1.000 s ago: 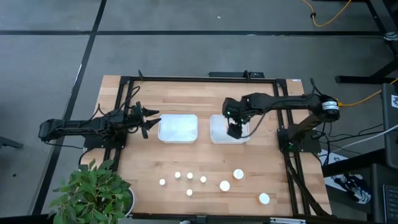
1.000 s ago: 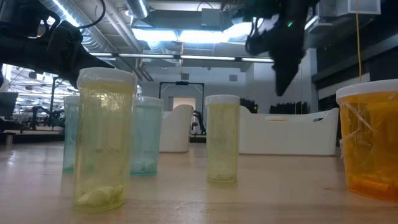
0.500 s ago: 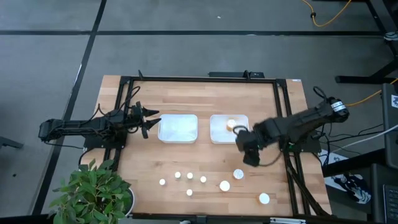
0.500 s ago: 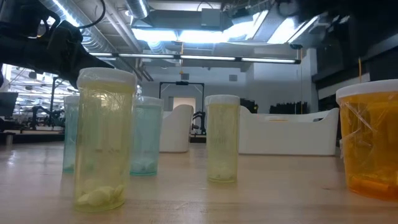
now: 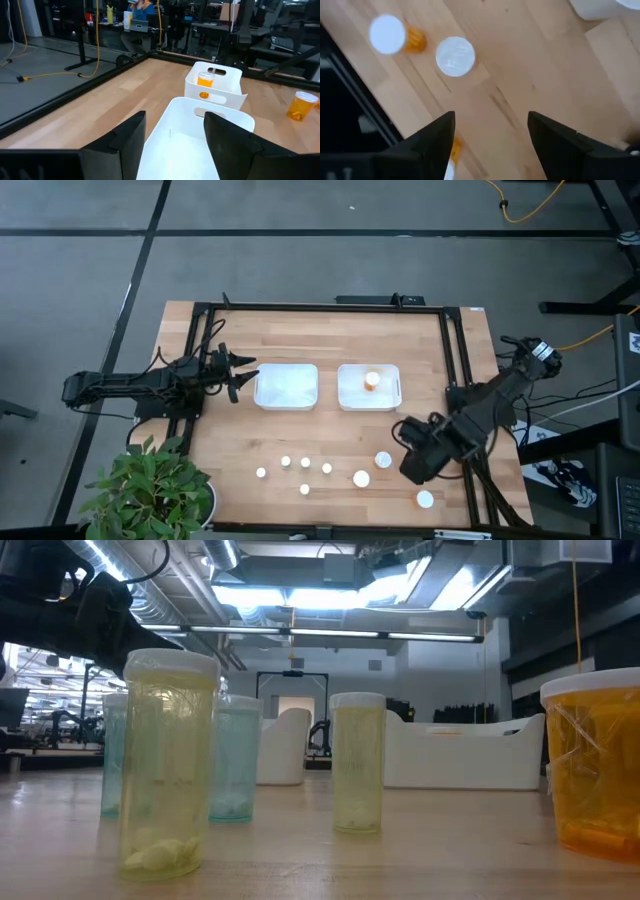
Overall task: Pick and place medicine bottles into bin by pill shape (circle, oval)
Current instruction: Put the large orange pill bottle into the right white bin
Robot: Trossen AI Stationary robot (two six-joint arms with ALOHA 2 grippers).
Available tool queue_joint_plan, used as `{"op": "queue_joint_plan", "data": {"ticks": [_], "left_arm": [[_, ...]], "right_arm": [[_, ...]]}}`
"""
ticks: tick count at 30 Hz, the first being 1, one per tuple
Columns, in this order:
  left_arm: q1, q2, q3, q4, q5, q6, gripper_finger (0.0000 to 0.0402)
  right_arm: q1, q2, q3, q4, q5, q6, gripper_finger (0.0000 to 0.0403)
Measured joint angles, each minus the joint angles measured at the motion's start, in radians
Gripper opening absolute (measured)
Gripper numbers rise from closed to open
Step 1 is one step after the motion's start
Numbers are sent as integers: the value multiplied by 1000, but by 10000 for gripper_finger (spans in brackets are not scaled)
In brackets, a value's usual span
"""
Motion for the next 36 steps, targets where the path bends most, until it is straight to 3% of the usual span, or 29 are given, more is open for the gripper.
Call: {"op": "queue_joint_plan", "data": {"ticks": [3, 9, 36], "left_arm": [[0, 0, 0, 0, 0, 0, 194], [0, 0, 0, 0, 0, -1, 194], [0, 0, 0, 0, 0, -2, 194]], "right_arm": [[38, 8, 0, 1, 45, 61, 252], [67, 56, 0, 41, 14, 71, 252], [48, 121, -35, 159, -5, 75, 253]]}}
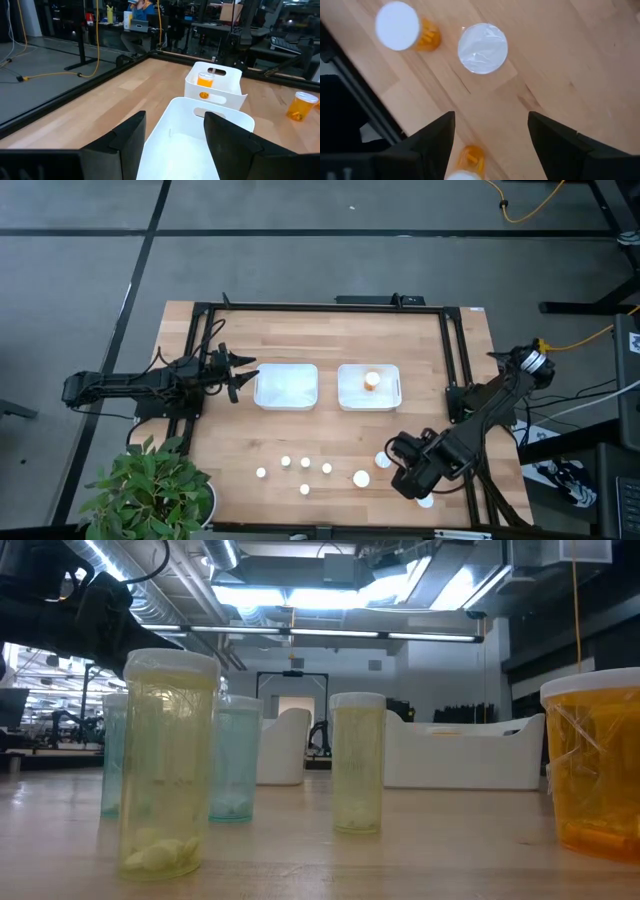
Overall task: Pick and place medicine bottles into bin by pill shape (circle, oval)
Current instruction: Put the large orange pill bottle into the right white bin
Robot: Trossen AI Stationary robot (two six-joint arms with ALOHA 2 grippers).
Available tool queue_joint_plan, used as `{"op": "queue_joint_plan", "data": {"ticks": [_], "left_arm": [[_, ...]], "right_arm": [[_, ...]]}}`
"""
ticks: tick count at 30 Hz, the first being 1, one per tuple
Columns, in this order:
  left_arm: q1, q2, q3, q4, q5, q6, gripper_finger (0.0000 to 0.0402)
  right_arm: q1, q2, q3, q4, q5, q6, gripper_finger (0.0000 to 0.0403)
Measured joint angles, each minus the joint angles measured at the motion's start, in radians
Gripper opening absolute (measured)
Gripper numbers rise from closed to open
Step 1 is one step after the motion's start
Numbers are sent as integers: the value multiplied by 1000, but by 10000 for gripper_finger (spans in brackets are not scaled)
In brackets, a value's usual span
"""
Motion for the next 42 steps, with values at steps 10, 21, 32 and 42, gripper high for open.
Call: {"op": "queue_joint_plan", "data": {"ticks": [10, 21, 32, 42], "left_arm": [[0, 0, 0, 0, 0, 0, 194], [0, 0, 0, 0, 0, 0, 194], [0, 0, 0, 0, 0, 0, 194], [0, 0, 0, 0, 0, 0, 194]], "right_arm": [[0, 70, -26, 17, 0, -5, 294], [-17, 152, -26, 54, -46, -32, 296], [-117, 191, -26, 116, -35, -217, 296], [-161, 190, -26, 183, -22, -350, 296]]}}
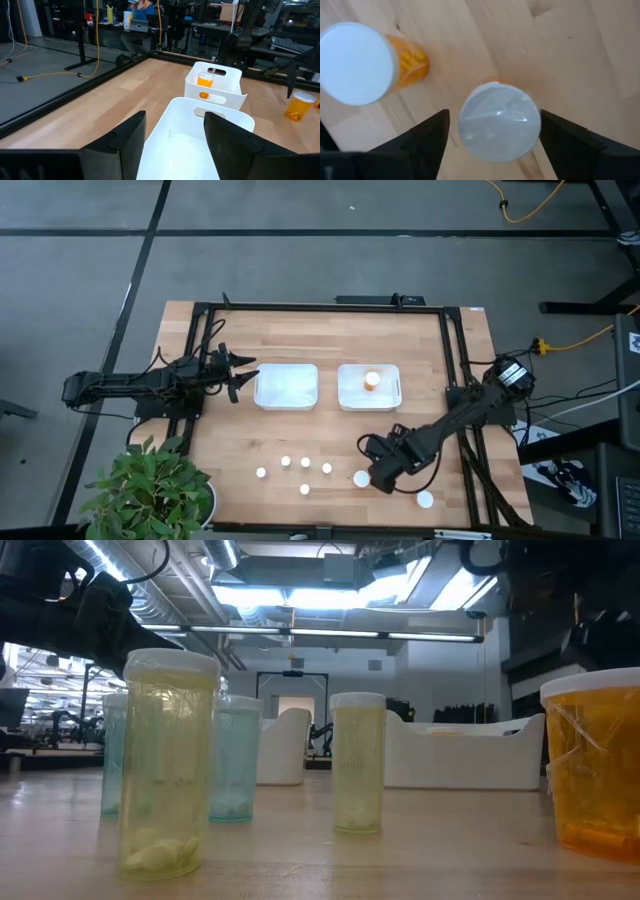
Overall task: Pick and place medicine bottles into bin by pill shape (circle, oval)
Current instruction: Put the large orange pill bottle into the right white bin
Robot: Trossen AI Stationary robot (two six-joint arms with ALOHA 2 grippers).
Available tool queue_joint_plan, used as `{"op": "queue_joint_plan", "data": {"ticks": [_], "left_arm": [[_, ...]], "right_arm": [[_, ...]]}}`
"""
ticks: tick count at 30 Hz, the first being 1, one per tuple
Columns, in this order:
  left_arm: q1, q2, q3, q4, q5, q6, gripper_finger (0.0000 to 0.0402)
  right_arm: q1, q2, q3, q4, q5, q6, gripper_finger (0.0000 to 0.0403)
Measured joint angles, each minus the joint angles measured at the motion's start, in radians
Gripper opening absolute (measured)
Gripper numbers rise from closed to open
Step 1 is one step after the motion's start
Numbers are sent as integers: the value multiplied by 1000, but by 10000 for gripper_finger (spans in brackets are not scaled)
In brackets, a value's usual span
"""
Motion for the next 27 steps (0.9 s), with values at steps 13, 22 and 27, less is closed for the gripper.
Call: {"op": "queue_joint_plan", "data": {"ticks": [13, 22, 27], "left_arm": [[0, 0, 0, 0, 0, 0, 194], [0, 0, 0, 0, 0, 0, 194], [0, 0, 0, 0, 0, 0, 194]], "right_arm": [[-5, 0, 0, -12, -3, -21, 243], [-15, 0, 6, -9, 26, -13, 211], [-58, -1, 78, -87, 23, -63, 218]]}}
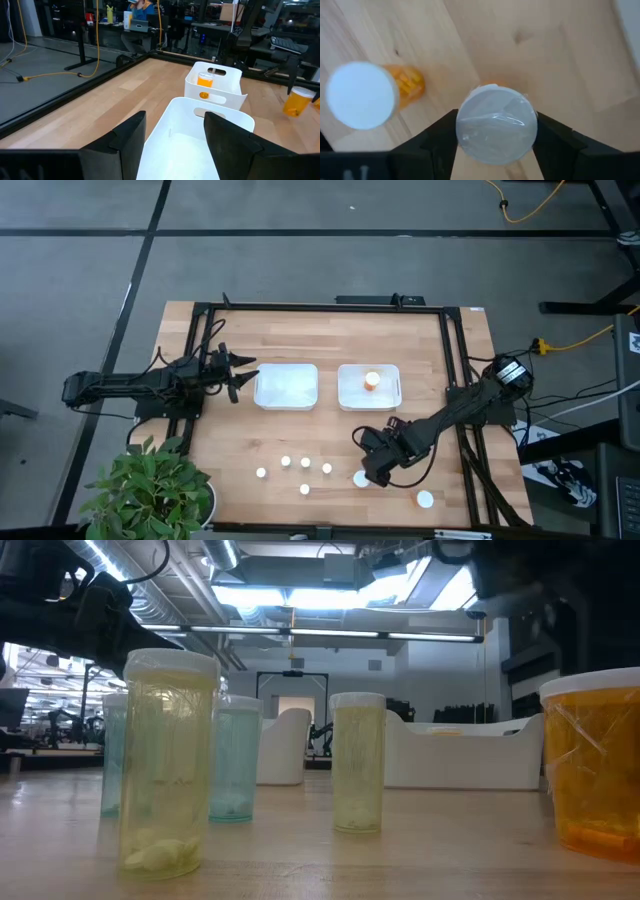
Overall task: Pick and place medicine bottles into bin by pill shape (circle, oval)
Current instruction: Put the large orange pill bottle into the right white bin
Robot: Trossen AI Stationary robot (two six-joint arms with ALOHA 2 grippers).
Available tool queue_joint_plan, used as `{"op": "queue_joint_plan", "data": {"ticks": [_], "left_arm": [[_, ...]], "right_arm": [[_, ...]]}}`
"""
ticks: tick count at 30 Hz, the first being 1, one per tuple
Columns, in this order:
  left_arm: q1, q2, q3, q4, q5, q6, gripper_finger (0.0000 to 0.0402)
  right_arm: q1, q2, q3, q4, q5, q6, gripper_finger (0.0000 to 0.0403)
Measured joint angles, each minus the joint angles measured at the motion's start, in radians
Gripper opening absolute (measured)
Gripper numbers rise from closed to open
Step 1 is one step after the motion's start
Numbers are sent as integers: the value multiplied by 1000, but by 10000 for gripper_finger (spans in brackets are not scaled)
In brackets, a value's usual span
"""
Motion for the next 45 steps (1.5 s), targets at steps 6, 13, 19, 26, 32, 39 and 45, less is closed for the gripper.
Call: {"op": "queue_joint_plan", "data": {"ticks": [6, 13, 19, 26, 32, 39, 45], "left_arm": [[0, 0, 0, 0, 0, 0, 194], [0, 0, 0, 0, 0, 0, 194], [0, 0, 0, 0, 0, 0, 194], [0, 0, 0, 0, 0, 0, 194], [0, 0, 0, 0, 0, 0, 194], [0, 0, 0, 2, 0, 0, 194], [0, 0, 0, 2, 0, 0, 194]], "right_arm": [[-85, 0, 131, -173, 54, -156, 211], [-221, -1, 252, -272, 212, -343, 216], [-374, -1, 238, -217, 222, -469, 215], [-526, -1, 124, -15, 56, -581, 215], [-614, -1, 59, 51, -10, -610, 215], [-675, 0, -4, 113, -77, -621, 216], [-687, 0, -32, 190, -80, -620, 219]]}}
